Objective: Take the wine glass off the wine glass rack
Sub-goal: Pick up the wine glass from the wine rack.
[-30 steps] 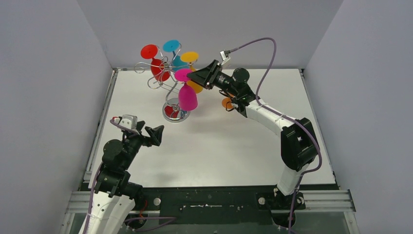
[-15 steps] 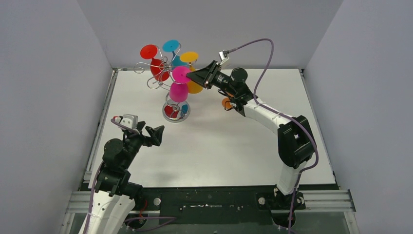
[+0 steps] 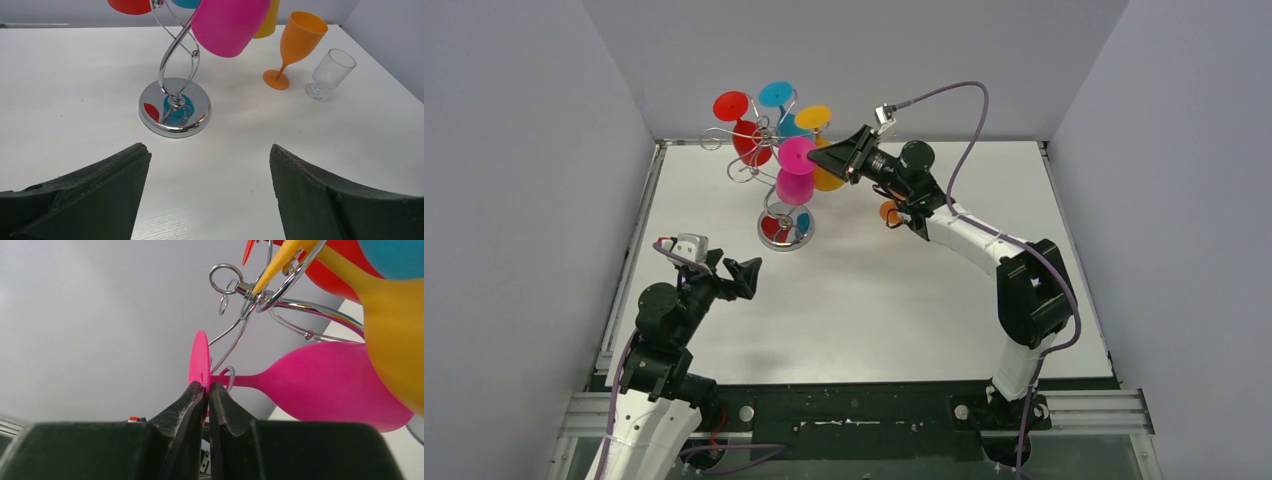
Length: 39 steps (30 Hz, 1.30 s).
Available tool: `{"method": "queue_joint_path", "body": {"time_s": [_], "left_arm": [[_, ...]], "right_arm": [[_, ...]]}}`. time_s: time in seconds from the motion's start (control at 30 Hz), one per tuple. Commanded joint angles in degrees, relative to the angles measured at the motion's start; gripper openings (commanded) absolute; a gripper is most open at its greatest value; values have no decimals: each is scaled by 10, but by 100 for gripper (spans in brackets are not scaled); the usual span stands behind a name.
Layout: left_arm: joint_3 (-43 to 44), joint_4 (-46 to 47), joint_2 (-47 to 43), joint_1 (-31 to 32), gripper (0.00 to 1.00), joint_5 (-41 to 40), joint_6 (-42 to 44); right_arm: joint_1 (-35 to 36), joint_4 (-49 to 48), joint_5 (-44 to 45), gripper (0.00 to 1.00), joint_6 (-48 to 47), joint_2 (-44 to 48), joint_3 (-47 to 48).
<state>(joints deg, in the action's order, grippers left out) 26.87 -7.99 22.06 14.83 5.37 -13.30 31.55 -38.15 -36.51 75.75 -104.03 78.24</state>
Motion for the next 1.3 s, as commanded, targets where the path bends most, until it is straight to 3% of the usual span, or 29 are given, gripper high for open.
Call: {"method": "queue_joint_path", "body": {"time_s": [0.0, 0.5, 1.27], "left_arm": [[14, 8, 1, -5, 87, 11, -1], [13, 8, 0, -7, 88, 14, -4], [12, 12, 2, -12, 87, 20, -7]], "right_arm": [[3, -37, 6, 0, -11, 49, -13], [9, -37, -8, 0, -8, 65, -22], [39, 36, 30, 0, -45, 19, 59]]}}
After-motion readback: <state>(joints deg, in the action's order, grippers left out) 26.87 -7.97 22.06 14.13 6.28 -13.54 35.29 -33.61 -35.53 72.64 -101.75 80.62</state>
